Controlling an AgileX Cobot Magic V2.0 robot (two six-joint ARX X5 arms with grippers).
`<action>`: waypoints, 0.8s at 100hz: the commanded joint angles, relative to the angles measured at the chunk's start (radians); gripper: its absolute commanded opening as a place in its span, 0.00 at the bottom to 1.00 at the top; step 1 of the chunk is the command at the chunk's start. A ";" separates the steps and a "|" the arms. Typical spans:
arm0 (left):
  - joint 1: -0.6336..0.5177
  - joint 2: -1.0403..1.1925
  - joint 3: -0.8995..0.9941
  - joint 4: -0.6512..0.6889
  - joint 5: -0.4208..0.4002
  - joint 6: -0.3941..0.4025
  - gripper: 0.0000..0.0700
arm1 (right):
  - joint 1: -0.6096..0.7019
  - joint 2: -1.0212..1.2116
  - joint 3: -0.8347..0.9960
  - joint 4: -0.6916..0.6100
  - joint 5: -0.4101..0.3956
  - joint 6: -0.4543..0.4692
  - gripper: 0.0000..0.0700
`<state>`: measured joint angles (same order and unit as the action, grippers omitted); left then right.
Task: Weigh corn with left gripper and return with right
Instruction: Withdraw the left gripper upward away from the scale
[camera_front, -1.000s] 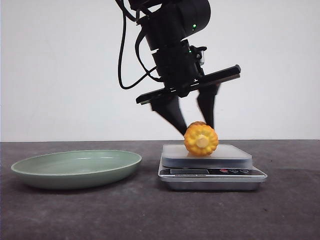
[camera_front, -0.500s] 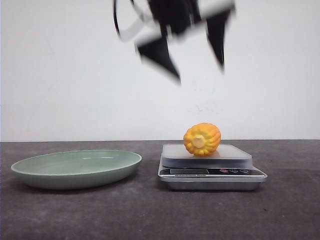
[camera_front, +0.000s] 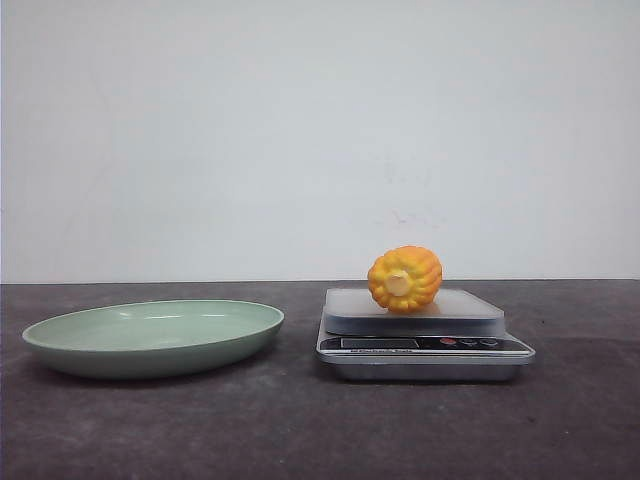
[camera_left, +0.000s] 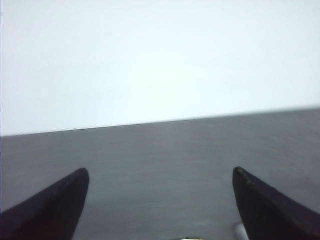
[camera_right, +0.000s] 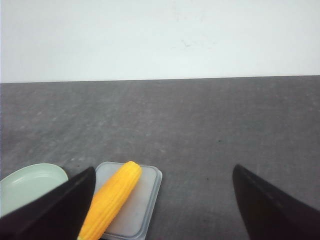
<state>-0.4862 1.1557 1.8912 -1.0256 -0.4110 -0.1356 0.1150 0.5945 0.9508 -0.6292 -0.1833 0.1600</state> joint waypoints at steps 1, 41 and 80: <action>0.025 -0.060 0.016 -0.058 -0.032 0.017 0.79 | 0.014 0.006 0.011 0.006 0.000 -0.006 0.79; 0.065 -0.423 -0.002 -0.418 -0.141 -0.167 0.79 | 0.103 0.082 0.011 0.004 -0.002 -0.002 0.85; 0.068 -0.853 -0.418 -0.431 -0.035 -0.320 0.78 | 0.266 0.297 0.011 0.138 0.008 0.055 1.00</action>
<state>-0.4179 0.3458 1.5101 -1.4223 -0.4683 -0.4026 0.3511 0.8406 0.9508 -0.5167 -0.1829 0.1879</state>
